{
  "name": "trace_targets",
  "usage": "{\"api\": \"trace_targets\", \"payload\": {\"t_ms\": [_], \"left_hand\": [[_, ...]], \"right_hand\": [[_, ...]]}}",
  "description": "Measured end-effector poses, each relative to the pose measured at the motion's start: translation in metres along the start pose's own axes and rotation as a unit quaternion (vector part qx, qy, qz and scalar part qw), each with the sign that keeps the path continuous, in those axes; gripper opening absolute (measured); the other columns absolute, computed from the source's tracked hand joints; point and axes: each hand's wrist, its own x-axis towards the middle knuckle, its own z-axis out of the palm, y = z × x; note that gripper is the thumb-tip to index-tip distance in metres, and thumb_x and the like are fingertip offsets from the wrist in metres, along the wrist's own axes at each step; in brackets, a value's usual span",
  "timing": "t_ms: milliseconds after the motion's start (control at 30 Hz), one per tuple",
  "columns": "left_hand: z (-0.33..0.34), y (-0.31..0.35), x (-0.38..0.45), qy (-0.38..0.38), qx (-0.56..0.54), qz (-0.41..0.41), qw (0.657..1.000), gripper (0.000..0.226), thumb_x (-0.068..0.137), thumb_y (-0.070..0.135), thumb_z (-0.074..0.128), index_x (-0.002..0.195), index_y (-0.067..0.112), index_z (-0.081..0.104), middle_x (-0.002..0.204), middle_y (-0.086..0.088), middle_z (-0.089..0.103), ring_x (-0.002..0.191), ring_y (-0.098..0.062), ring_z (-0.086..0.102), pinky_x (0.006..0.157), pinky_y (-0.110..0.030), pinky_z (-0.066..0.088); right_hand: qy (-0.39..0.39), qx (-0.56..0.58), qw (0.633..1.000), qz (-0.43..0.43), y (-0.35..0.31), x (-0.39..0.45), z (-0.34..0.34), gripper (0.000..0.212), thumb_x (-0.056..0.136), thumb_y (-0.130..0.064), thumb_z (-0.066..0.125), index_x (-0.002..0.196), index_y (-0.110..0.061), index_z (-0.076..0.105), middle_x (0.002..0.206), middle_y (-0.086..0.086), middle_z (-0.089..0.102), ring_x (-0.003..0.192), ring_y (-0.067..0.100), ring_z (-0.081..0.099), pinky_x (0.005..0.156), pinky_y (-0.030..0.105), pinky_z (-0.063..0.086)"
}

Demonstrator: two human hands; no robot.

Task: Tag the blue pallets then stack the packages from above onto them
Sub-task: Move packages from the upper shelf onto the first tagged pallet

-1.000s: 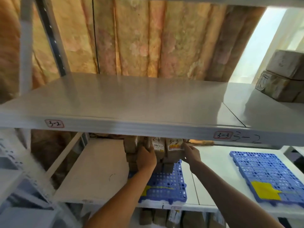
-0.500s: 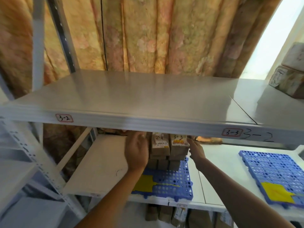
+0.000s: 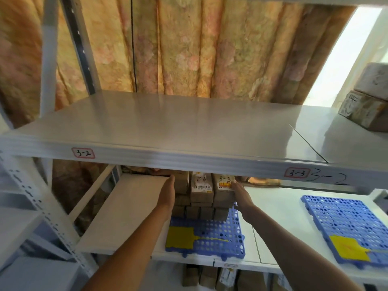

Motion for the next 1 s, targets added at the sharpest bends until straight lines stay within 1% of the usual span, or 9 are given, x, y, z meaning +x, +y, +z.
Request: {"api": "trace_targets", "payload": {"t_ms": [133, 200, 267, 433, 600, 667, 800, 867, 1000], "left_hand": [[-0.005, 0.000, 0.001, -0.010, -0.004, -0.009, 1.000, 0.066, 0.107, 0.058, 0.028, 0.162, 0.023, 0.025, 0.169, 0.000, 0.025, 0.155, -0.024, 0.024, 0.125, -0.045, 0.021], [-0.009, -0.001, 0.001, -0.009, -0.007, 0.001, 1.000, 0.067, 0.106, 0.059, 0.025, 0.162, 0.024, 0.026, 0.168, -0.001, 0.027, 0.155, -0.024, 0.025, 0.127, -0.047, 0.020], [-0.014, -0.003, 0.002, -0.004, -0.007, 0.000, 1.000, 0.068, 0.106, 0.060, 0.024, 0.162, 0.023, 0.025, 0.168, -0.002, 0.029, 0.154, -0.025, 0.026, 0.126, -0.047, 0.020], [-0.028, -0.013, -0.001, 0.016, 0.191, -0.008, 0.981, 0.065, 0.109, 0.052, 0.015, 0.164, 0.018, 0.017, 0.170, -0.007, 0.021, 0.154, -0.028, 0.025, 0.127, -0.044, 0.019], [-0.050, 0.004, -0.023, 0.024, 0.380, 0.035, 0.924, 0.070, 0.105, 0.057, 0.011, 0.163, 0.019, 0.019, 0.168, -0.007, 0.026, 0.152, -0.030, 0.031, 0.125, -0.048, 0.023], [-0.054, 0.022, -0.042, 0.042, 0.429, 0.075, 0.899, 0.066, 0.104, 0.054, 0.013, 0.160, 0.022, 0.029, 0.163, -0.009, 0.037, 0.146, -0.032, 0.039, 0.121, -0.051, 0.029], [-0.044, 0.055, -0.097, 0.059, 0.484, 0.126, 0.864, 0.060, 0.102, 0.059, 0.016, 0.154, 0.034, 0.037, 0.160, -0.007, 0.042, 0.139, -0.035, 0.048, 0.108, -0.048, 0.042], [-0.028, 0.068, -0.132, 0.062, 0.495, 0.162, 0.852, 0.060, 0.102, 0.059, 0.017, 0.150, 0.032, 0.041, 0.157, -0.010, 0.046, 0.136, -0.037, 0.050, 0.105, -0.047, 0.046], [0.027, 0.083, -0.207, 0.030, 0.500, 0.208, 0.840, 0.067, 0.101, 0.064, 0.011, 0.157, 0.033, 0.030, 0.161, -0.010, 0.040, 0.144, -0.035, 0.043, 0.112, -0.048, 0.040]], "right_hand": [[0.002, -0.007, 1.000, -0.006, 0.001, -0.002, 0.001, 0.036, 0.107, -0.050, 0.043, 0.134, -0.030, 0.057, 0.121, 0.004, 0.066, 0.096, 0.011, 0.063, 0.071, 0.030, 0.048], [0.006, -0.001, 1.000, -0.004, 0.003, -0.001, 0.000, 0.050, 0.108, -0.052, 0.040, 0.149, -0.025, 0.050, 0.141, 0.010, 0.059, 0.118, 0.024, 0.061, 0.095, 0.042, 0.051], [0.009, -0.011, 1.000, -0.001, 0.002, -0.003, -0.002, 0.058, 0.108, -0.055, 0.037, 0.155, -0.023, 0.044, 0.156, 0.010, 0.049, 0.140, 0.031, 0.047, 0.116, 0.052, 0.038], [0.031, -0.171, 0.984, -0.032, 0.001, -0.015, -0.010, 0.061, 0.109, -0.057, 0.024, 0.151, -0.021, 0.050, 0.154, 0.011, 0.051, 0.133, 0.028, 0.050, 0.100, 0.035, 0.036], [0.038, -0.452, 0.883, -0.116, -0.017, -0.037, -0.037, 0.048, 0.113, -0.031, 0.022, 0.156, -0.017, 0.038, 0.164, 0.016, 0.037, 0.148, 0.035, 0.037, 0.119, 0.044, 0.033], [0.045, -0.512, 0.846, -0.142, -0.030, -0.056, -0.046, 0.052, 0.112, -0.034, 0.022, 0.162, -0.023, 0.025, 0.170, 0.012, 0.024, 0.155, 0.036, 0.026, 0.123, 0.050, 0.028], [0.040, -0.557, 0.802, -0.210, -0.056, -0.105, -0.058, 0.053, 0.109, -0.045, 0.024, 0.160, -0.029, 0.027, 0.170, 0.004, 0.024, 0.156, 0.032, 0.024, 0.120, 0.055, 0.032], [0.019, -0.565, 0.790, -0.237, -0.064, -0.134, -0.068, 0.052, 0.110, -0.043, 0.029, 0.157, -0.021, 0.034, 0.166, 0.009, 0.031, 0.154, 0.034, 0.027, 0.119, 0.053, 0.034], [0.035, -0.537, 0.813, -0.225, -0.067, -0.204, -0.099, 0.060, 0.106, -0.051, 0.033, 0.157, -0.019, 0.039, 0.163, 0.010, 0.038, 0.149, 0.034, 0.036, 0.119, 0.052, 0.034]]}}
